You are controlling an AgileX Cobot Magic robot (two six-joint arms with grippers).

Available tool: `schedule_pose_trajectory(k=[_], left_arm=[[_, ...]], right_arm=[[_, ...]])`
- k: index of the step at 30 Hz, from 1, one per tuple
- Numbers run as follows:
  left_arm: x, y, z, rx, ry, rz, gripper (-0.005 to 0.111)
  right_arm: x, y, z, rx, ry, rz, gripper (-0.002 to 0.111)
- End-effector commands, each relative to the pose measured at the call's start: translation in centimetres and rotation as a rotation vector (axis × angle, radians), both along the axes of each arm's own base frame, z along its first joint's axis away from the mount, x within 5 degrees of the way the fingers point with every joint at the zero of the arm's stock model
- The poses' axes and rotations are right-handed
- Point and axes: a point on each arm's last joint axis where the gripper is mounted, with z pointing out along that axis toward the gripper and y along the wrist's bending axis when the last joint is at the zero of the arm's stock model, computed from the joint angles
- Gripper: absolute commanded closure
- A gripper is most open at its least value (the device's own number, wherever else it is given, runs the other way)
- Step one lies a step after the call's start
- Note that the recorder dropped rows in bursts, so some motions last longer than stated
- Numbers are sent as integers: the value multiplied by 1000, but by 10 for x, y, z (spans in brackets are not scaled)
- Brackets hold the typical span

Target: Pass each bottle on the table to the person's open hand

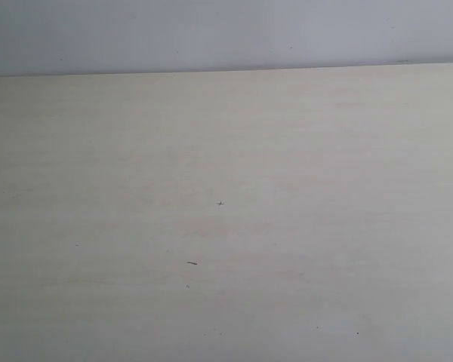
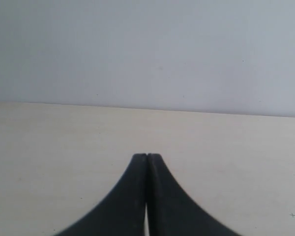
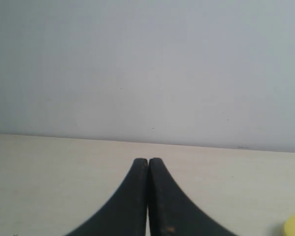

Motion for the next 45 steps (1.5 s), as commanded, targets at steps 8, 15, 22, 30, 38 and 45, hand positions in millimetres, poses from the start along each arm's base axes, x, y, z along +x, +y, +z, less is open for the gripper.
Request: schedule_pose_trajectory(k=[8,15,22,30,38,45], left_arm=[[0,0,0,-2,-16,0,107],[0,0,0,-2,-16,0,107],[0,0,0,-2,-16,0,107],[0,0,0,-2,-16,0,107],[0,0,0,-2,-16,0,107],[0,0,0,-2,-16,0,107]], right_arm=[[1,-8,-1,-1,-2,-148,108],[1,-8,-1,-1,-2,-148,108],[1,-8,-1,-1,-2,-148,108],[1,-8,-1,-1,-2,-148,108],[1,-8,-1,-1,-2,-148,108],[1,-8,-1,-1,-2,-148,108]])
